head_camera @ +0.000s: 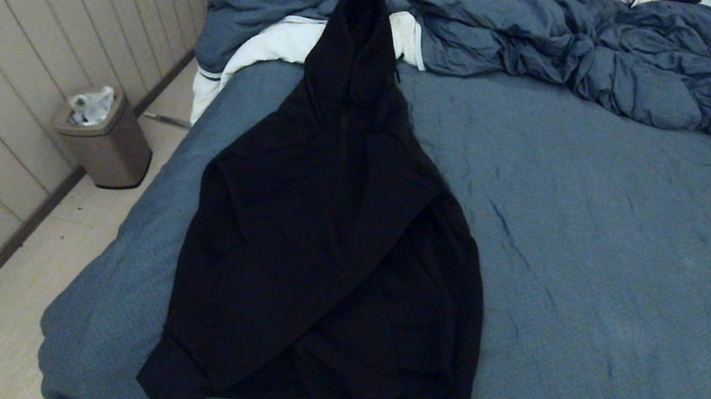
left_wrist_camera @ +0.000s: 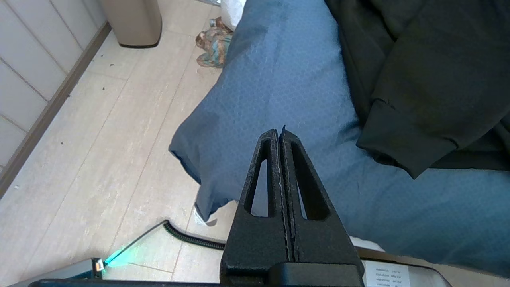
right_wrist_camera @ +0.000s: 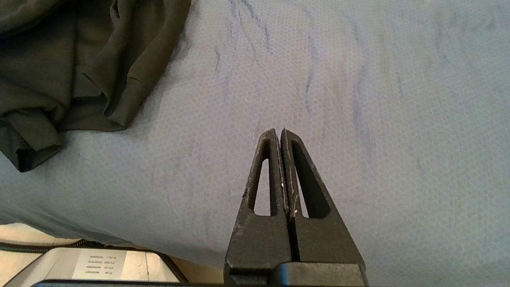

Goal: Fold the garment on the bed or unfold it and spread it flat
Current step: Fold the black sweatshirt

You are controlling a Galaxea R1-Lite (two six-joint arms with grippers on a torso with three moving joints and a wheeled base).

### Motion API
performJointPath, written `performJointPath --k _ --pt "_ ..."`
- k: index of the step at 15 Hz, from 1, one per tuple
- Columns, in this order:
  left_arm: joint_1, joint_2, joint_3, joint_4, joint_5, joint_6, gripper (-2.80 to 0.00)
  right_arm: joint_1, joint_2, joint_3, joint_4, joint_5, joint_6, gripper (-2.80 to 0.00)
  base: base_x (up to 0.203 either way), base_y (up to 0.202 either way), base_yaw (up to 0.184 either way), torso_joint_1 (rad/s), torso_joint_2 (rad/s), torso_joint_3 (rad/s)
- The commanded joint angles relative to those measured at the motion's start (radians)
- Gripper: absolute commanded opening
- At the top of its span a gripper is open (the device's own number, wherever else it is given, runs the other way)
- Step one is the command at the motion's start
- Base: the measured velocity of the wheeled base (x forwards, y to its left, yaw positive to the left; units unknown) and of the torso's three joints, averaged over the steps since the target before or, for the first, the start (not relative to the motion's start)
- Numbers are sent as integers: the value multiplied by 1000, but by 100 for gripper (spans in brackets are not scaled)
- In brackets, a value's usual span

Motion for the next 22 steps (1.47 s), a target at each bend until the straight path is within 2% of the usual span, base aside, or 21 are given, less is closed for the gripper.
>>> performJointPath --k 1,4,6,7,9,13,15,17,19,22 --pt "0 2 0 1 1 -1 -280 0 2 0 -1 2 -3 -280 0 0 0 0 0 0" --pt "0 0 -2 7 -1 5 -280 -1 0 0 -5 4 -14 -280 0 0 0 0 0 0" --pt "0 13 -31 46 5 30 -280 2 0 -21 14 4 -24 -280 0 0 0 0 0 0" --pt "0 42 -89 72 2 33 -280 2 19 -78 41 7 -29 -280 0 0 0 0 0 0" --pt "0 172 -251 119 -2 26 -280 3 120 -282 157 11 -33 -280 0 0 0 0 0 0" --pt "-3 495 -583 158 -18 -1 -280 30 462 -568 260 19 -17 -280 0 0 0 0 0 0" --pt "-5 690 -718 201 -36 -37 -280 50 671 -716 273 33 84 -280 0 0 0 0 0 0" --pt "-6 890 -814 270 -109 -97 -280 62 897 -833 281 68 254 -280 0 0 0 0 0 0" --pt "-19 1079 -851 335 -220 -142 -280 65 1133 -894 286 112 389 -280 0 0 0 0 0 0" --pt "-90 1314 -842 363 -308 -194 -280 76 1414 -915 285 180 484 -280 0 0 0 0 0 0"
